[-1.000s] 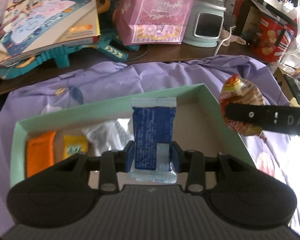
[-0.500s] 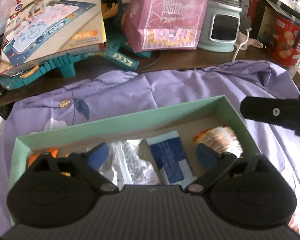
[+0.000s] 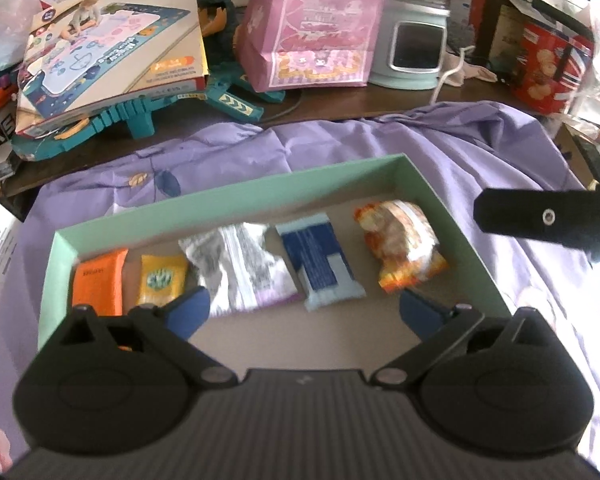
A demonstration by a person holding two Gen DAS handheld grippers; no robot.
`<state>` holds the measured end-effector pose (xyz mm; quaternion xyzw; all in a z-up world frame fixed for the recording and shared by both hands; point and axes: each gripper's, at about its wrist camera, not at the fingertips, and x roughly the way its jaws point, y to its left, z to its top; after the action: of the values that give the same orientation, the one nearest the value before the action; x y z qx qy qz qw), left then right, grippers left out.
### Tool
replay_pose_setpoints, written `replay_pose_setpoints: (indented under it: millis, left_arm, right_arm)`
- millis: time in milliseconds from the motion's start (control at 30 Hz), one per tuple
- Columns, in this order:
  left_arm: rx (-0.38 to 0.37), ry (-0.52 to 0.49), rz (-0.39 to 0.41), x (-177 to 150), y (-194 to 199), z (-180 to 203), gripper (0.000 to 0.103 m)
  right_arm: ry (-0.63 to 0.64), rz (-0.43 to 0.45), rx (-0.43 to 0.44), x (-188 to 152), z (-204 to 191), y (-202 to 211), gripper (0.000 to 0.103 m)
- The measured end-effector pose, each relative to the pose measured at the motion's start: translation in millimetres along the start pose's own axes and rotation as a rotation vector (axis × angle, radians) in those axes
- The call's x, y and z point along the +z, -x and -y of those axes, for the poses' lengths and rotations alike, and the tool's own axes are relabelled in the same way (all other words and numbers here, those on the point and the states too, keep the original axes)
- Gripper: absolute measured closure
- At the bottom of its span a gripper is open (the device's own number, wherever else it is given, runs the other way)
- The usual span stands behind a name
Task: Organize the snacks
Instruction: 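Release blue wafer bar in tray with left tool while right tool releases bread roll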
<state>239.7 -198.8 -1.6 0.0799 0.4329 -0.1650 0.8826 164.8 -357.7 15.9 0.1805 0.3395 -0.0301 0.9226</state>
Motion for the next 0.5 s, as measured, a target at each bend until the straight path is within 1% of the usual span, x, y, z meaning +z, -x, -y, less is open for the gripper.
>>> replay_pose_setpoints:
  millis: [167,367,500]
  left_arm:
    - [-0.025,-0.021,0.001,-23.5,26.0,10.5,0.000]
    - [-0.059,-0.094,-0.012,-59.3,46.1,33.9,0.000]
    - [-0.077,-0.163,-0.033,-82.9,49.5,50.6,0.000]
  right_arm:
    - [0.014,-0.005,0.001,-21.3,2.2,30.6,0.000]
    - [-0.014,-0.006,-0.002,-52.4,19.2,68.8,0.000]
    - [-0.024,-0.007,-0.045,-73.4,36.2,89.6,0.000]
